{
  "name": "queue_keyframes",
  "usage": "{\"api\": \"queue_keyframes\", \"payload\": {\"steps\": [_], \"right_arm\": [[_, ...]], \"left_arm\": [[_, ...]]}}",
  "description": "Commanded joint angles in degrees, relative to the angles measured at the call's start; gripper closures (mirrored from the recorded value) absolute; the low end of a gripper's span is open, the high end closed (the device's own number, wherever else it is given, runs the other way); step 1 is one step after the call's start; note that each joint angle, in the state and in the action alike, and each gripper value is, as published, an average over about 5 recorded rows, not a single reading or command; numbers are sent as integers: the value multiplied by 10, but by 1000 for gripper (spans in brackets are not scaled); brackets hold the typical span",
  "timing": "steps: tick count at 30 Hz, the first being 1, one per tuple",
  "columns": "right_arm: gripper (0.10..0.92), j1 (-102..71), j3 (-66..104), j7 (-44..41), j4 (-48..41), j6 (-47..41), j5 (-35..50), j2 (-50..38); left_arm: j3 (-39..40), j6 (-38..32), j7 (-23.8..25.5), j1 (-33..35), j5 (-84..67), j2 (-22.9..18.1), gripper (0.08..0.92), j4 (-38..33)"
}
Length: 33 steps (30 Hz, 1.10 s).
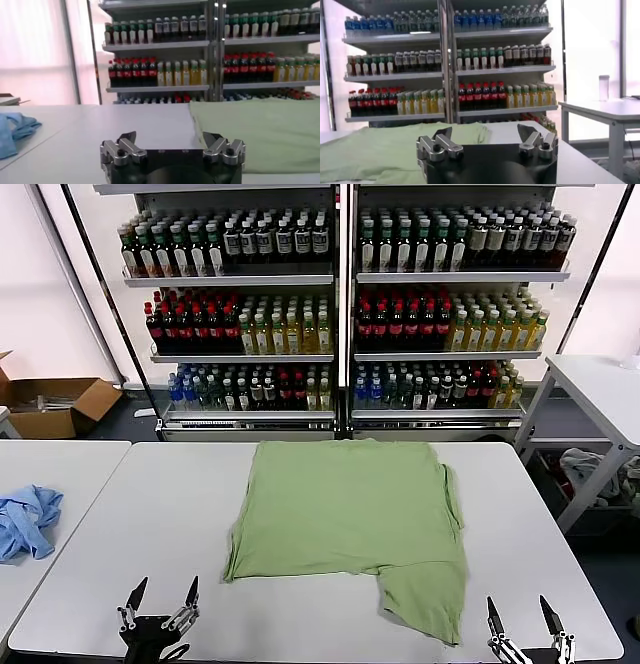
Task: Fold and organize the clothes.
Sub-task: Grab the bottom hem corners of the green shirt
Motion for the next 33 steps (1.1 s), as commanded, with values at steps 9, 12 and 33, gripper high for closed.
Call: {"api": "queue_keyframes", "payload": {"steps": [9,12,33], "right_arm": [[203,94,-17,83,106,-439,126,-19],[203,105,-26,69,97,-473,140,-26],[203,127,-79,28,58,-445,110,-16]], "left_arm": [[8,338,-13,-130,-154,21,177,-90],[17,344,-12,-143,-157,20,177,-75],[91,321,-13,-226,-169,-18,177,29]]}}
